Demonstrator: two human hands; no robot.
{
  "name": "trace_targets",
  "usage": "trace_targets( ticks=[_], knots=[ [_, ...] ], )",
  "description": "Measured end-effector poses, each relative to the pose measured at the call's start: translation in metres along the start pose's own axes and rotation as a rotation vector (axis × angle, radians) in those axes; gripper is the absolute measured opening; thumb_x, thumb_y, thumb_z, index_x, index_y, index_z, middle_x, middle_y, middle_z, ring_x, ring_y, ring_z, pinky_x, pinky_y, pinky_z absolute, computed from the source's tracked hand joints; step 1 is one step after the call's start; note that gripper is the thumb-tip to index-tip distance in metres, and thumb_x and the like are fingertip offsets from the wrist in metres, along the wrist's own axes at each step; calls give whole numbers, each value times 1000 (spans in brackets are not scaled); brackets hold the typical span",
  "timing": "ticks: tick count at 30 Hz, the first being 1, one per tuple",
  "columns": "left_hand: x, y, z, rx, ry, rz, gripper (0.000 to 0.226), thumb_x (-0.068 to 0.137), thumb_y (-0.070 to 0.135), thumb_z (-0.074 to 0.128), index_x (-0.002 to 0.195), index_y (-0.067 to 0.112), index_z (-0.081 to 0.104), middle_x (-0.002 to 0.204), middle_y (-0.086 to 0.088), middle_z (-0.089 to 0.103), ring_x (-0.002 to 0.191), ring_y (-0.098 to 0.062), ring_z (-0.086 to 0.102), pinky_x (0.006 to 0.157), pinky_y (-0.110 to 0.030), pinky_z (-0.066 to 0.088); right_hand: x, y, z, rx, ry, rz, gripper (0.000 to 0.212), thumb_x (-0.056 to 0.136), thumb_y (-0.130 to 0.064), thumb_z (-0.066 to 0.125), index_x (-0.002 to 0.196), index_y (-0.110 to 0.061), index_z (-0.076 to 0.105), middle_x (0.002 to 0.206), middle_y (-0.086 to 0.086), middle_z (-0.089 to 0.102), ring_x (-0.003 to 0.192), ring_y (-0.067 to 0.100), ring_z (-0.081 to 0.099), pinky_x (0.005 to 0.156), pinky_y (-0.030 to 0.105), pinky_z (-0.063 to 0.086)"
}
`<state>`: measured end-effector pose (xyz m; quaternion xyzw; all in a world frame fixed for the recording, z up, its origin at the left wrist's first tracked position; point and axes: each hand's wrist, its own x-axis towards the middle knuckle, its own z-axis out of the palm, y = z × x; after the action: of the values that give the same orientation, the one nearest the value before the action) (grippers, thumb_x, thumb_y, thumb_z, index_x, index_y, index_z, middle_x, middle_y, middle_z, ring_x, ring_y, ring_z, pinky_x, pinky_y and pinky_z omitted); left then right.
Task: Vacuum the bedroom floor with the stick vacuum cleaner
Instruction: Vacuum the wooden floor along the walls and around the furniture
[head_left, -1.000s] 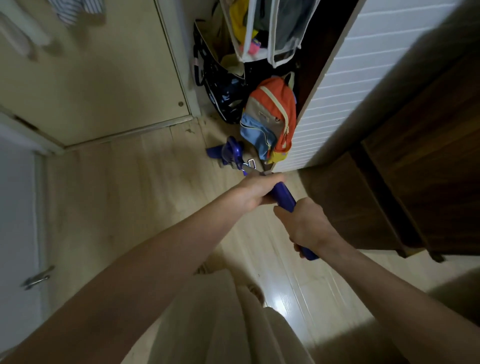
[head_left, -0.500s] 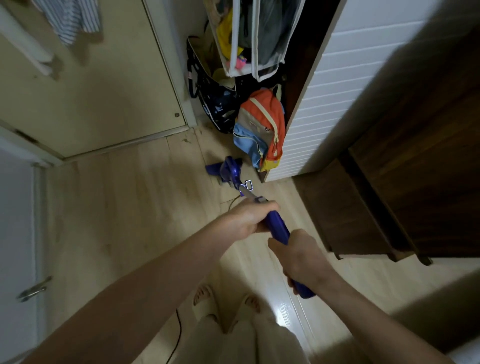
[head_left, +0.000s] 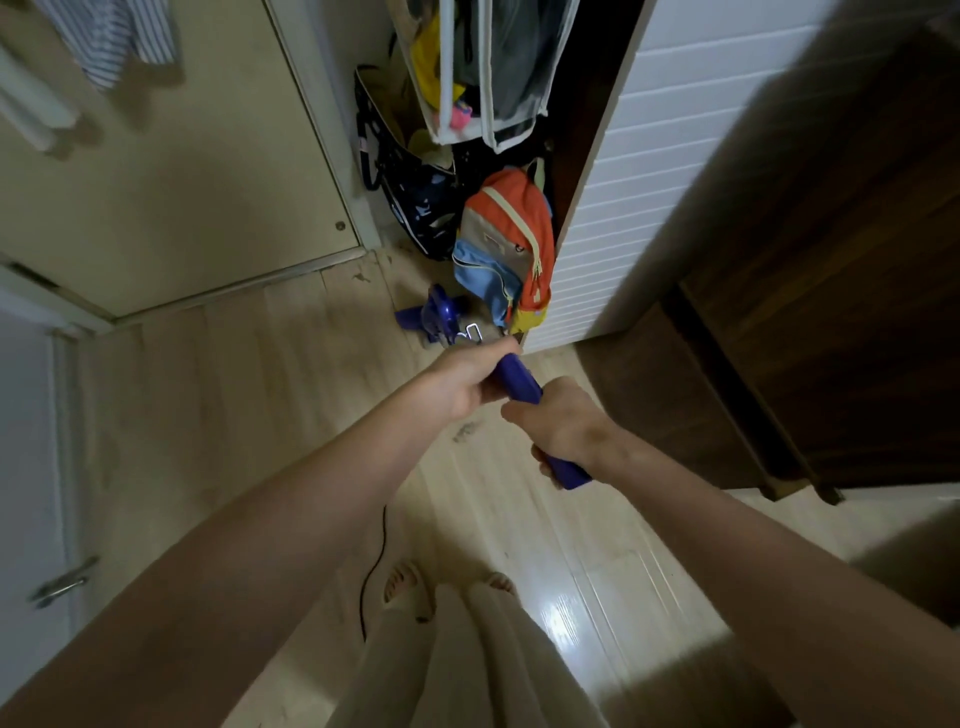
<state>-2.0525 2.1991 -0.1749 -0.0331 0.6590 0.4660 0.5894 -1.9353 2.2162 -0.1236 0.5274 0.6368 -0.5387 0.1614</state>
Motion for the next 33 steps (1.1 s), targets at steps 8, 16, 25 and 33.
trace_targets(
  ticks=[8, 16, 25, 33],
  knots=[
    [-7, 21, 10, -186, 18, -21, 16, 84, 6, 66, 76, 5, 52, 81, -14, 60, 65, -21, 59, 55, -27, 55, -19, -26, -49, -123, -102, -77, 27, 94, -29, 58, 88, -3, 51, 59, 11, 55, 38, 15, 50, 41, 23, 45],
    [26, 58, -27, -129, 45, -7, 16, 85, 9, 67, 75, 8, 54, 71, -10, 58, 62, -18, 57, 47, -21, 52, 35, -64, -18, -19, -57, -52, 30, 95, -32, 56, 87, -5, 48, 65, 12, 53, 45, 19, 49, 42, 24, 44],
    [93, 100, -91, -68, 42, 35, 15, 85, 13, 69, 87, 3, 57, 86, -15, 63, 74, -23, 63, 72, -32, 56, 117, -119, 29, 60, 6, -32, 26, 94, -30, 57, 89, -7, 46, 65, 11, 51, 43, 20, 47, 41, 25, 43],
    [134, 120, -116, -78, -9, 51, 25, 83, 16, 72, 95, 0, 58, 94, -18, 64, 87, -27, 66, 82, -35, 57, 151, -145, 34, 51, 16, -31, 25, 95, -31, 55, 95, -7, 45, 66, 11, 52, 43, 20, 47, 38, 23, 42]
  ],
)
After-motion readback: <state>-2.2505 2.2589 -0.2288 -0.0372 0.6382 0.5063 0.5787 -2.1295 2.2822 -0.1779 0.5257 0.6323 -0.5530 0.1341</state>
